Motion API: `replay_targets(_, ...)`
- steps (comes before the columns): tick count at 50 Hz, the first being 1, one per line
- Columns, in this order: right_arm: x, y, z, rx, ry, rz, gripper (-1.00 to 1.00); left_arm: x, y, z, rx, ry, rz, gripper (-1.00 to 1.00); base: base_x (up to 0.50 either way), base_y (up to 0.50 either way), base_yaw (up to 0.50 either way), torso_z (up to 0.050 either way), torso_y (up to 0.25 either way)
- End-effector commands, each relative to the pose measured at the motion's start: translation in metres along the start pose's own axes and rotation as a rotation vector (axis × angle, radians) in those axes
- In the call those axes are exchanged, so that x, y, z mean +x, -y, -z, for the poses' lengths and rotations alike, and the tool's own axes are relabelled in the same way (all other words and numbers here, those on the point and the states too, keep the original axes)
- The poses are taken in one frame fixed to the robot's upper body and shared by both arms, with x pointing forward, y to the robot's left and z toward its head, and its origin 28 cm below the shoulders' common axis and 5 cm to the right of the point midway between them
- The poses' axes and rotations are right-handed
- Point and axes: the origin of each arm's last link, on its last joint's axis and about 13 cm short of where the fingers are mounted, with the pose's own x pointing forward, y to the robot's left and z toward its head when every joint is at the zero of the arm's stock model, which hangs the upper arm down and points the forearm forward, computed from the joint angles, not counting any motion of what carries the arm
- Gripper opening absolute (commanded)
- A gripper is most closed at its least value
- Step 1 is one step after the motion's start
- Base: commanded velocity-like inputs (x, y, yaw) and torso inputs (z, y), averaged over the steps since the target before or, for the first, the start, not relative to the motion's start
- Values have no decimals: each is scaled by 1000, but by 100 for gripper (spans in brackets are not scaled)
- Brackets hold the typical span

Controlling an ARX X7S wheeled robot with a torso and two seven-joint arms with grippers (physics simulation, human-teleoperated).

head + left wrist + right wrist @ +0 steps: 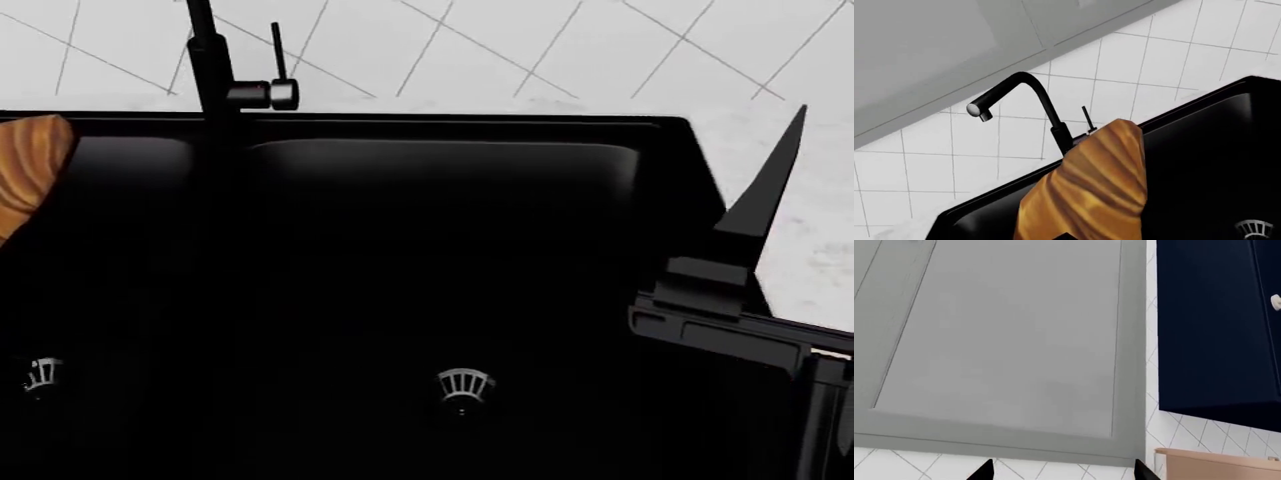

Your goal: Place the pastries on the plates.

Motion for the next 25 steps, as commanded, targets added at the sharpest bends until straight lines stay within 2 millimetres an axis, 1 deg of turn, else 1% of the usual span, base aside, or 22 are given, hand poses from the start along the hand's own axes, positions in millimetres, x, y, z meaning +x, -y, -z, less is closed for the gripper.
replay_targets(1,2,-2,-1,12,13,-12,100,-2,2,-4,-14,33,10,-100,0,500,0,0,0)
replay_targets(14,1,-2,-1,7,7,-13,100,-4,2,-5,-15,32,3,-100,0,500,0,0,1)
replay_targets(25,2,-1,2,6,8,-4,100,-6,1,-14,4,53,-9,-100,0,500,0,0,0)
